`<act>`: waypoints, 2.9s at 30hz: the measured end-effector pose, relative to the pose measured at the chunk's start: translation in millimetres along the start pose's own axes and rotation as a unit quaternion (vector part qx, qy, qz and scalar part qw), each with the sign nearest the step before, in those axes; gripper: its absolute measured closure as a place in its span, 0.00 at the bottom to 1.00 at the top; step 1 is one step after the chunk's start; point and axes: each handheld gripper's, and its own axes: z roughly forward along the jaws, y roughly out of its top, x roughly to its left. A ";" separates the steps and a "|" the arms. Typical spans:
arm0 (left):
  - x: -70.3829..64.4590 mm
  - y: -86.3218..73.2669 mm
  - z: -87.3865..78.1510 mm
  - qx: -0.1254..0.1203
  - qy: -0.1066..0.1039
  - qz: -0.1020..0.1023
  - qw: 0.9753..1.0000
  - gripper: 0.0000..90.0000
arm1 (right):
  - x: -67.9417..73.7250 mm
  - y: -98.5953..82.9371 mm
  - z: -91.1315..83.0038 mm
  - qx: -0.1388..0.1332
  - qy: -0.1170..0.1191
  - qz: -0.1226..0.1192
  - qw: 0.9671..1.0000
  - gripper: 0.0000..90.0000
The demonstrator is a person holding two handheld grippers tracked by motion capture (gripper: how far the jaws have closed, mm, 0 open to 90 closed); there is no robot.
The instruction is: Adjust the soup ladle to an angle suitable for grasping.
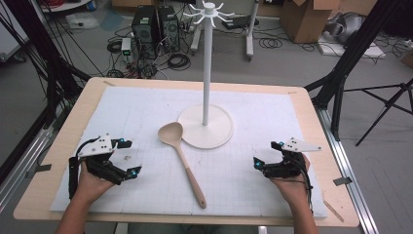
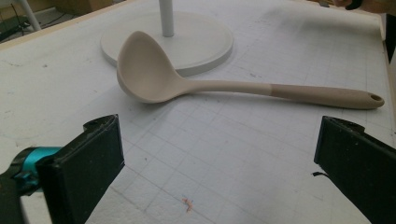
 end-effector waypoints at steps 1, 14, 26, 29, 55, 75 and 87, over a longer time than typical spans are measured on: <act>-0.3 -0.2 -0.1 0.000 0.000 -0.002 1.000 0.02 | -0.3 -0.1 0.7 0.000 0.001 0.000 1.000 0.02; 0.5 -1.2 -8.6 -0.003 0.008 -0.002 1.000 0.02 | 5.4 -0.2 3.3 0.012 0.002 -0.010 1.000 0.02; 0.1 -0.4 -10.1 -0.003 0.013 -0.002 1.000 0.02 | 31.3 18.4 12.4 0.006 0.031 -0.034 0.999 0.02; 0.6 -0.3 -11.0 -0.005 0.014 -0.003 1.000 0.02 | 42.1 27.8 22.2 0.008 0.044 -0.042 0.998 0.02; 0.8 1.8 -12.9 -0.006 0.017 0.002 1.000 0.02 | 138.4 56.2 134.7 0.122 0.124 -0.103 0.979 0.03; 0.3 2.1 -11.9 -0.006 0.016 0.003 1.000 0.02 | 152.1 45.1 161.0 0.213 0.137 -0.099 0.962 0.49; -1.3 2.7 -9.9 -0.003 0.016 0.005 1.000 0.02 | 150.4 45.8 161.2 0.216 0.160 -0.091 0.959 0.61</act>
